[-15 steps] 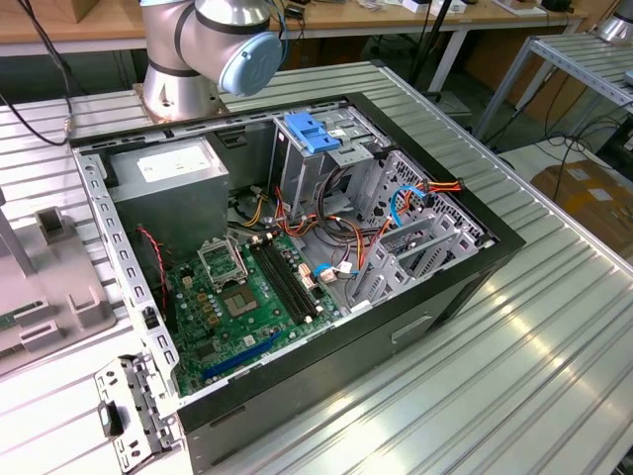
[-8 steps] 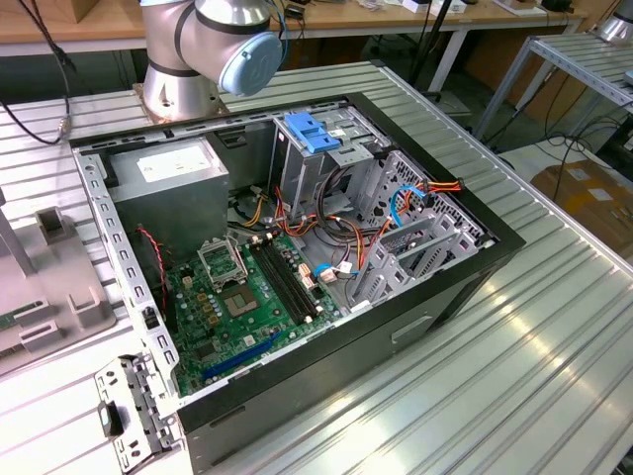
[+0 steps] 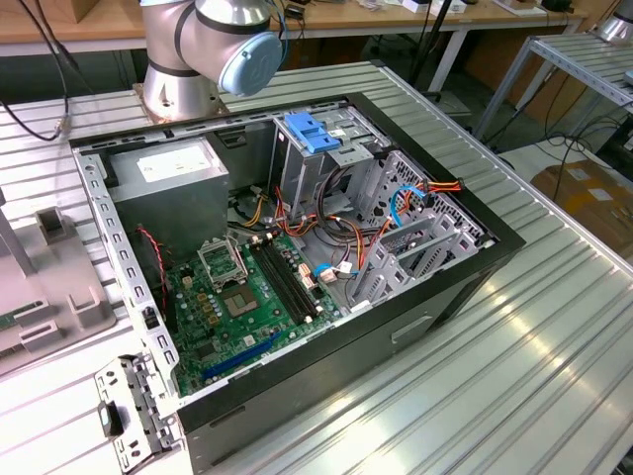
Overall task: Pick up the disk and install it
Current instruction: 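Pick up the disk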
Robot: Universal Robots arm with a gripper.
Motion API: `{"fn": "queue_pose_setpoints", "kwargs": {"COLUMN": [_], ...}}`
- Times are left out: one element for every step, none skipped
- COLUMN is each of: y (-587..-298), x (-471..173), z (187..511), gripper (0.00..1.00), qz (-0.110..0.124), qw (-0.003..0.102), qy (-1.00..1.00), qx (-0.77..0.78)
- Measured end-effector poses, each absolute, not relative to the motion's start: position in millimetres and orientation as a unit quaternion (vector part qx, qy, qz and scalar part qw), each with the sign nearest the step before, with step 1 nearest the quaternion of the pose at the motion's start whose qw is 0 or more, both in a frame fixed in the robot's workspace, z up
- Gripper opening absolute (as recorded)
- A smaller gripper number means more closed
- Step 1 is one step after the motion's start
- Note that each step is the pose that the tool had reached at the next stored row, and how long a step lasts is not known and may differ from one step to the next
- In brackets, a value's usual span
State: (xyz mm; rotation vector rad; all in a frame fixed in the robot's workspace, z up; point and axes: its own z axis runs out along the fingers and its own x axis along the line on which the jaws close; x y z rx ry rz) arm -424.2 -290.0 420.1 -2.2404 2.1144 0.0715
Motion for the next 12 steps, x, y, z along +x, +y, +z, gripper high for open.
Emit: {"fn": "queue_pose_setpoints", "kwargs": {"y": [-290,-290,-290,-290,-290,-290,-290,-290,-290,-290,-290,-290], "x": [-424,-424,-424,-424,-424,-424,-424,-424,-424,-424,-424,-424], "z": [421,423,424,426,428,429,431,431,431,431,432,432], "gripper": [0.36,0.36,0.36,0.36,0.36,0.36,0.36,0.36,0.36,0.36,0.36,0.36], "qz": [0.023,0.023,0.023,0.023,0.023,0.023,0.023,0.021,0.019,0.016,0.015,0.014], "qw": [0.030,0.030,0.030,0.030,0.030,0.030,0.030,0.028,0.025,0.022,0.021,0.021], "qy": [0.686,0.686,0.686,0.686,0.686,0.686,0.686,0.686,0.686,0.686,0.686,0.686], "qx": [-0.727,-0.727,-0.727,-0.727,-0.727,-0.727,-0.727,-0.727,-0.727,-0.727,-0.727,-0.727]}}
